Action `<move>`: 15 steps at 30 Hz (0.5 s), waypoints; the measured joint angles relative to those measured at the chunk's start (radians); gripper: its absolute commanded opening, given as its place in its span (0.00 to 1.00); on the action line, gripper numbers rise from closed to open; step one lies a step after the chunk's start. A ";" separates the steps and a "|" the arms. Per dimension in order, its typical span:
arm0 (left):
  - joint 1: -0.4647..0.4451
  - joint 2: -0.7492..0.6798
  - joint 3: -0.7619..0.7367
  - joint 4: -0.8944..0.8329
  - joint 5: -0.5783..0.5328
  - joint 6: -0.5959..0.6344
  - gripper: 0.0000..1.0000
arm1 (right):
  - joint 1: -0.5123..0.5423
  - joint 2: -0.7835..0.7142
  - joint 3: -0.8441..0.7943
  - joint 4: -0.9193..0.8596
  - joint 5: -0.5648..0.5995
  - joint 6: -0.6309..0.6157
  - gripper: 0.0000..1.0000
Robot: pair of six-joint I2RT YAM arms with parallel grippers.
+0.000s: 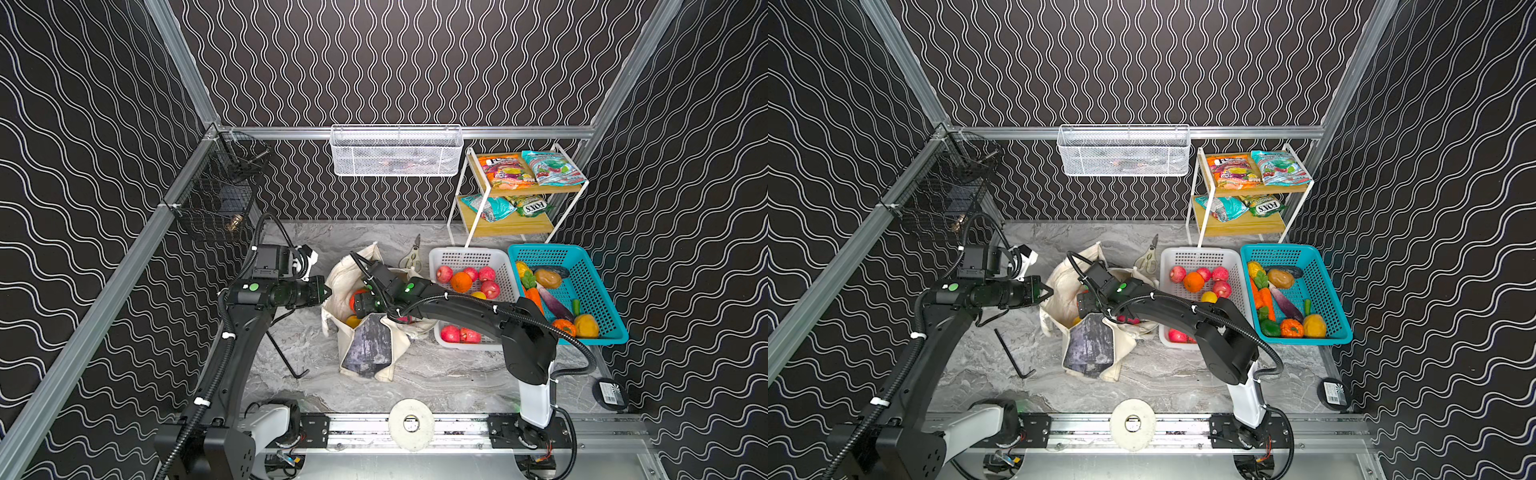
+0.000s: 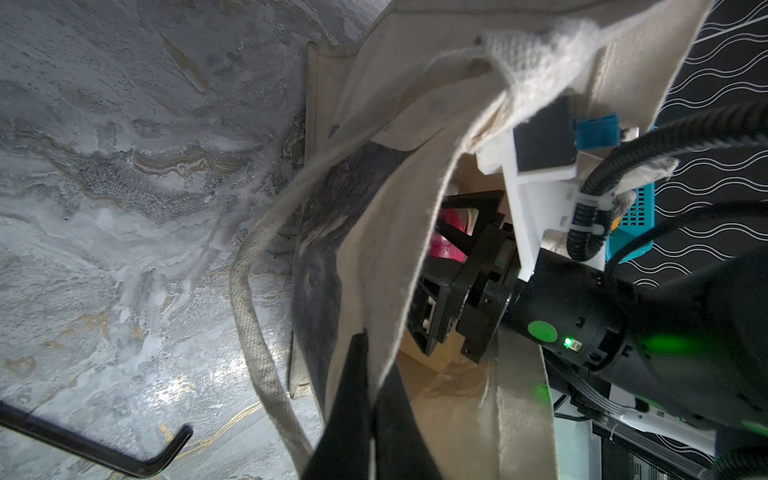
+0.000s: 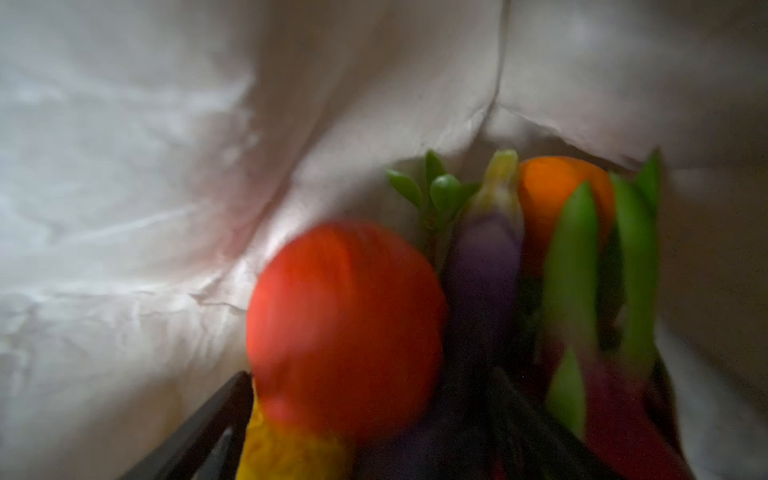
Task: Place the food into the grocery bag and tie it
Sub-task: 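Lower the tomato into the bag and open the right gripper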
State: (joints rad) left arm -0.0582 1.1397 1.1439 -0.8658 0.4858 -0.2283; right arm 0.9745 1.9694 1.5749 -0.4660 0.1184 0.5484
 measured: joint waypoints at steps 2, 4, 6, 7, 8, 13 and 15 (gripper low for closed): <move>0.000 0.000 0.000 0.000 0.000 0.000 0.00 | 0.000 -0.006 0.000 -0.010 0.006 -0.010 0.99; 0.000 0.000 0.000 0.002 0.000 0.000 0.00 | 0.000 -0.014 0.000 -0.016 0.008 -0.018 0.99; 0.000 0.000 0.000 0.003 0.000 0.000 0.00 | 0.000 -0.019 0.000 -0.021 0.014 -0.027 0.99; 0.000 0.000 0.000 0.003 0.000 0.000 0.00 | 0.000 -0.021 0.000 -0.024 0.015 -0.031 0.99; 0.000 0.000 -0.002 0.005 0.000 0.000 0.00 | 0.000 -0.024 0.000 -0.027 0.015 -0.036 0.99; 0.000 0.001 -0.005 0.010 -0.001 0.003 0.00 | 0.001 -0.053 -0.008 -0.032 0.014 -0.064 0.99; 0.000 0.003 -0.005 0.011 -0.001 0.005 0.00 | 0.002 -0.071 -0.015 -0.031 0.010 -0.071 0.99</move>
State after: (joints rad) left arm -0.0582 1.1423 1.1385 -0.8547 0.4850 -0.2237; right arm 0.9764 1.8984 1.5597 -0.4965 0.1287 0.4770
